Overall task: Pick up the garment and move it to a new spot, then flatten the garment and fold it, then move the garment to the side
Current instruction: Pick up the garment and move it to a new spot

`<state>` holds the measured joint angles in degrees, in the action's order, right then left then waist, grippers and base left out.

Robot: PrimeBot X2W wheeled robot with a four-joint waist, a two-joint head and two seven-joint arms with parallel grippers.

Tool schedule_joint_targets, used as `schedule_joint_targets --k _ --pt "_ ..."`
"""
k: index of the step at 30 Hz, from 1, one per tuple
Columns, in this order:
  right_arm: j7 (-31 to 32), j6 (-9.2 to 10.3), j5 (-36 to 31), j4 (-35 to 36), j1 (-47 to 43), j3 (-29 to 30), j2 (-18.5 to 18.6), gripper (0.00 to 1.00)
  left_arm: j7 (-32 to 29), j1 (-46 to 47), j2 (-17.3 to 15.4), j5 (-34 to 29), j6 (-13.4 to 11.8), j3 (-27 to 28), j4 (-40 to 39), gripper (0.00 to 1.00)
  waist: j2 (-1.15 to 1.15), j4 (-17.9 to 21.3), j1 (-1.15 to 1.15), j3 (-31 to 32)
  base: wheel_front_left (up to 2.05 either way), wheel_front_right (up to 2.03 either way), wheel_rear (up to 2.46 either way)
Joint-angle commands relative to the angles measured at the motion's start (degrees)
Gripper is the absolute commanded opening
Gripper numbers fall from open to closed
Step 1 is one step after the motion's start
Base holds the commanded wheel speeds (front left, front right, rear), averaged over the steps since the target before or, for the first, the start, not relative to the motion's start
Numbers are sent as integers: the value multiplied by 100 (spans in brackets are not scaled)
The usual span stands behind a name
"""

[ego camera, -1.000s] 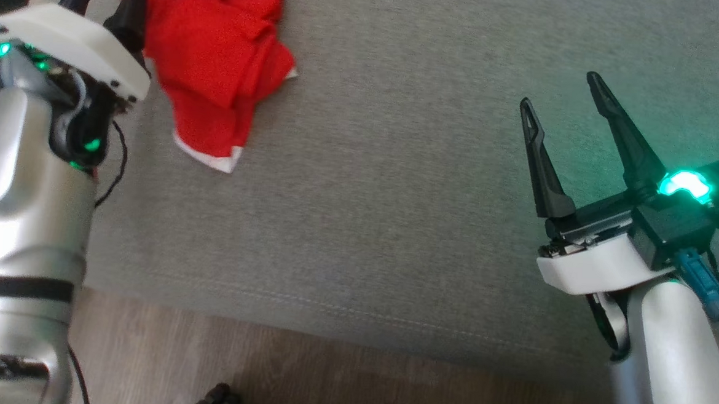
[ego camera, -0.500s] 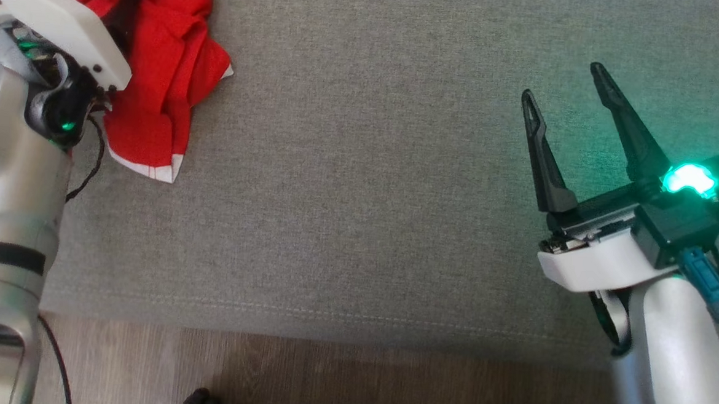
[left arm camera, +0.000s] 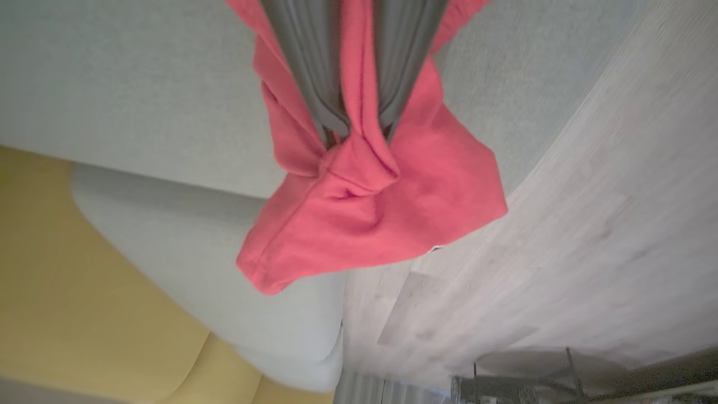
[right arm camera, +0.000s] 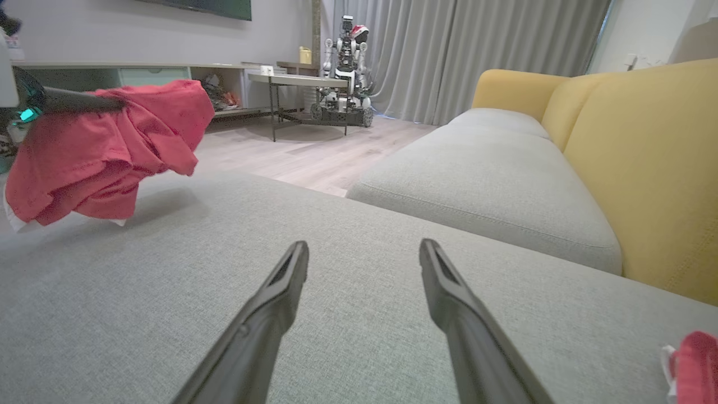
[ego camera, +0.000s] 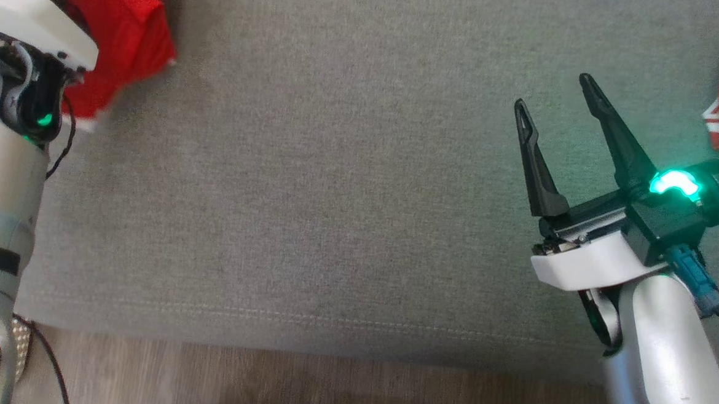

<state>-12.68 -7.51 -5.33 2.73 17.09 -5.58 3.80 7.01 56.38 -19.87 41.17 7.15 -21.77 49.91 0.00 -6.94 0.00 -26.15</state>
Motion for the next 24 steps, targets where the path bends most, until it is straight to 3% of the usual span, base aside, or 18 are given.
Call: schedule_joint_targets --k 1,6,13,20,24 --pt "-69 2 94 129 6 -141 -89 100 232 68 -375 41 34 154 -273 0 0 23 0 238 0 0 0" --pt "-141 2 300 -15 -74 -136 -90 100 614 -9 -456 60 26 285 -800 0 0 81 0 620 0 0 0" --pt "-199 2 514 -156 -141 -160 -91 100 573 -301 -356 -28 -177 172 -2041 0 0 282 0 960 0 0 0" --pt "-226 2 690 -163 -138 -131 -91 100 159 -717 -11 -323 -742 -316 -3388 0 0 690 0 964 0 0 0" --pt "-229 2 712 -44 -68 -135 -91 100 -6 -844 405 -354 -1038 -570 -3595 0 0 995 0 783 0 0 0"
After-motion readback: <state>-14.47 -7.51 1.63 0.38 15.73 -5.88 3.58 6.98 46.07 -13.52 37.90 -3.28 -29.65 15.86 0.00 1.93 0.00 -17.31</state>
